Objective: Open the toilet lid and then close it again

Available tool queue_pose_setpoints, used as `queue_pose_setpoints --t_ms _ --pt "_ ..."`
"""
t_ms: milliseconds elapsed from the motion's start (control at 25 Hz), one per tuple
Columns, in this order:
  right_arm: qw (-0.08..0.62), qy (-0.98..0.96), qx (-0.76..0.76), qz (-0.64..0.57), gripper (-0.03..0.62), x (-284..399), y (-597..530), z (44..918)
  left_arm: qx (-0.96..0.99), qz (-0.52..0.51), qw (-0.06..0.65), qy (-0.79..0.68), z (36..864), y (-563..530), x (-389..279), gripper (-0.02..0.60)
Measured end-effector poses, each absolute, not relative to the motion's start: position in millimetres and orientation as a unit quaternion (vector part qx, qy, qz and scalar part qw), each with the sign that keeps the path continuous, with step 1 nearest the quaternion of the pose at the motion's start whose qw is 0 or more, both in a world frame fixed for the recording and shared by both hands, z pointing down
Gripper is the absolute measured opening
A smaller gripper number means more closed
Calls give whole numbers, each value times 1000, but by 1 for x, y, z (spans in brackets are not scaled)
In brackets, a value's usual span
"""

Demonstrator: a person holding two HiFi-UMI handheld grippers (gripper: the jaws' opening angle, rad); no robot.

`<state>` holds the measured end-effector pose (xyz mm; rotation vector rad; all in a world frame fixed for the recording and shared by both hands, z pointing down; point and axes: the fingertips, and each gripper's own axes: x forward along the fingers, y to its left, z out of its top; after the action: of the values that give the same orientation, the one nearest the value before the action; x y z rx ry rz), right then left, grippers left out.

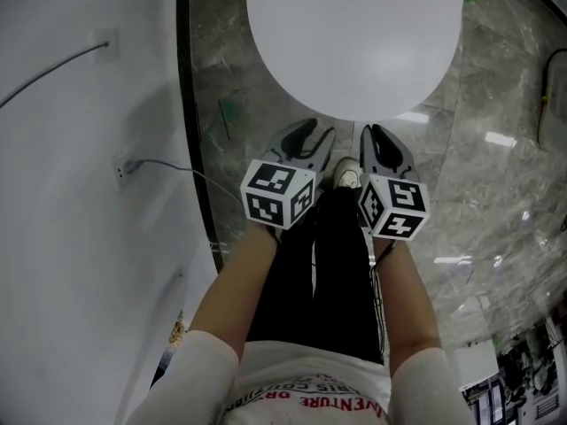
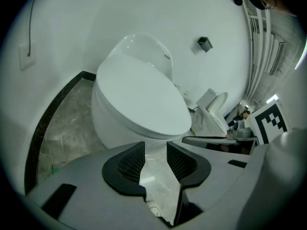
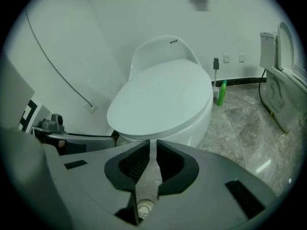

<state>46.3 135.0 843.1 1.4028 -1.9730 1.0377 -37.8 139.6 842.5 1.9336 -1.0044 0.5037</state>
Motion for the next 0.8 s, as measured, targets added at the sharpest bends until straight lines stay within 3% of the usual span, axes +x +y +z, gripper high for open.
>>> queue_pose_setpoints --t_ms 800 --pt "269 -709 516 399 15 41 127 830 779 245 416 -399 834 123 -39 135"
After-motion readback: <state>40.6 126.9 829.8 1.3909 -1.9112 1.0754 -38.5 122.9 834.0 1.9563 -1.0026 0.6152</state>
